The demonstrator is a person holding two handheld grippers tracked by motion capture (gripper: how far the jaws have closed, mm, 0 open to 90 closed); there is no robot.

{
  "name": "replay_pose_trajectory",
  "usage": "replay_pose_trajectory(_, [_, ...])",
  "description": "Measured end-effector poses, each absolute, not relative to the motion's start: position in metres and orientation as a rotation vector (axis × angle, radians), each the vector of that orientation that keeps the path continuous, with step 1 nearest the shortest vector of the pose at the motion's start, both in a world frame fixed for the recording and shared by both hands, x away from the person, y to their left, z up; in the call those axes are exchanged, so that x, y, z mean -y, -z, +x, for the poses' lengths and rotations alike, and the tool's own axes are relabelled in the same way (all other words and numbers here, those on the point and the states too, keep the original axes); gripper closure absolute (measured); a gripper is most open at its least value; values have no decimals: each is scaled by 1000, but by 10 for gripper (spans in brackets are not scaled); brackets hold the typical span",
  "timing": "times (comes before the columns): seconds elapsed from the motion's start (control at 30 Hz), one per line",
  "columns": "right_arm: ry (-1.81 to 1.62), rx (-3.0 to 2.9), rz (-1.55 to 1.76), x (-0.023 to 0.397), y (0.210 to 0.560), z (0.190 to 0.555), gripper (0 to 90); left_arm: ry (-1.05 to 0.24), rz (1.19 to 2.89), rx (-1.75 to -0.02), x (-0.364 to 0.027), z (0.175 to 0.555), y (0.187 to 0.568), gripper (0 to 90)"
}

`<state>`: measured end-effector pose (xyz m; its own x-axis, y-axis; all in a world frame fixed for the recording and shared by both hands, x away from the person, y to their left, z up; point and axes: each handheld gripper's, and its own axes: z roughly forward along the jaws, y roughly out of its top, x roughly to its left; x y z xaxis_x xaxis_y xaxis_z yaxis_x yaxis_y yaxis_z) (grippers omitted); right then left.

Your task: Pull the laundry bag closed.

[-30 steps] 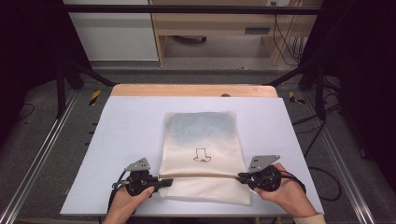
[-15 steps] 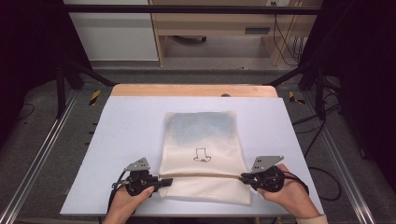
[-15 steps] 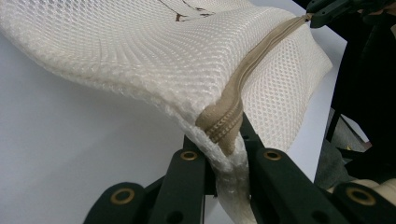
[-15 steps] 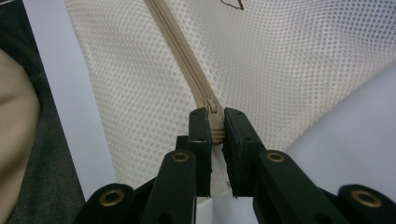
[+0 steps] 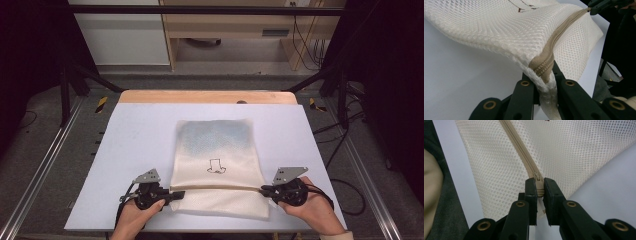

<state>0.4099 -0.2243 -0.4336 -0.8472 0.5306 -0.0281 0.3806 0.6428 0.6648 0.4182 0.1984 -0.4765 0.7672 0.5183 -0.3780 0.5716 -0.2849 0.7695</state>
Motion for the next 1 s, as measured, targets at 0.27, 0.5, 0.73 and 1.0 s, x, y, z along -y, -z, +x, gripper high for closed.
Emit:
replay_pose_trajectory(0.27, [-987,-2647,752,225,438,410,822,64,1944,-826,-198,418,476,846])
replay_pose_trajectory(0.5, [-983,-2644,769,227,438,410,821,65,1944,-823,-198,418,476,846])
replay_pose_trajectory(0.73, [-978,-2647,766,229,439,410,821,65,1942,-824,-198,418,476,846])
replay_pose_trajectory(1.0, [-976,-2648,766,231,440,409,822,63,1943,-823,-198,418,476,846])
